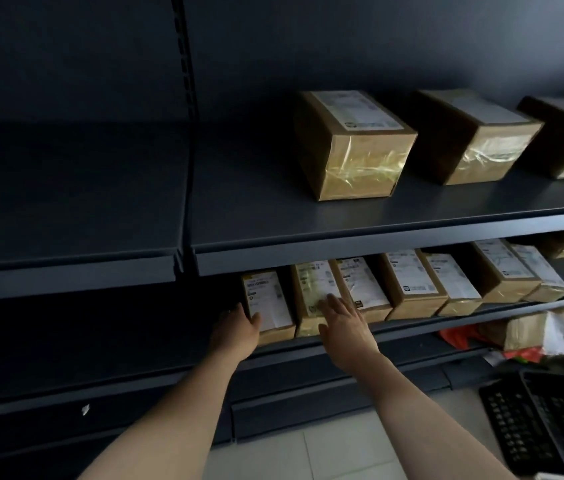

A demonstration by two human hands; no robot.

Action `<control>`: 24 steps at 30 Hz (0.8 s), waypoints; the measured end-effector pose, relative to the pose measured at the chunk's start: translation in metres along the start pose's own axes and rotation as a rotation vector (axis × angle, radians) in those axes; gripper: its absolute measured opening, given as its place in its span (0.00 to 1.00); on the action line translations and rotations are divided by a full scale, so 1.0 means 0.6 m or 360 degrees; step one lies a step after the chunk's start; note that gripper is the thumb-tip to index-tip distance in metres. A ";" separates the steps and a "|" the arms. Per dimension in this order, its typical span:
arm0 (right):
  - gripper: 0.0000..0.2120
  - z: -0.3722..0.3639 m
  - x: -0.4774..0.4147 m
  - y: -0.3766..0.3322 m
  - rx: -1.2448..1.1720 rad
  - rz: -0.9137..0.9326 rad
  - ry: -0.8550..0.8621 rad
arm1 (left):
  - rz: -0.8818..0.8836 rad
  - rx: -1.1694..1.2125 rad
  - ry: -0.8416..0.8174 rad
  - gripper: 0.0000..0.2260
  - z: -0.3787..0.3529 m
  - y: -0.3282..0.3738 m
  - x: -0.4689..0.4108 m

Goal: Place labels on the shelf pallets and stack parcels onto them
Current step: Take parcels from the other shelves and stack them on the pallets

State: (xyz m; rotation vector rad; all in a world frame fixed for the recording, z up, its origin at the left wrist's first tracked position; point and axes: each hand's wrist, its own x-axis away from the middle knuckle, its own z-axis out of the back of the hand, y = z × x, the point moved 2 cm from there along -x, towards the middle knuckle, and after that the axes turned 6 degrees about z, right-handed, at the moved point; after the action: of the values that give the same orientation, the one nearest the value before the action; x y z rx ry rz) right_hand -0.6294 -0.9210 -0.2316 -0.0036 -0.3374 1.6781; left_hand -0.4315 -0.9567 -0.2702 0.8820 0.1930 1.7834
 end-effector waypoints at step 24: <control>0.32 0.003 -0.034 0.132 -0.0006 -0.0179 0.0068 | 0.0044 0.1401 0.0309 0.22 -0.051 0.024 0.074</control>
State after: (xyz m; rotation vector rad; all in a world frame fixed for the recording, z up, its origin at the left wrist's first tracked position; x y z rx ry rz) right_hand -0.7036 -0.9486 -0.2516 -0.0228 -0.3031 1.5639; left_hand -0.4681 -0.9153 -0.2636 1.3059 1.1569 1.8029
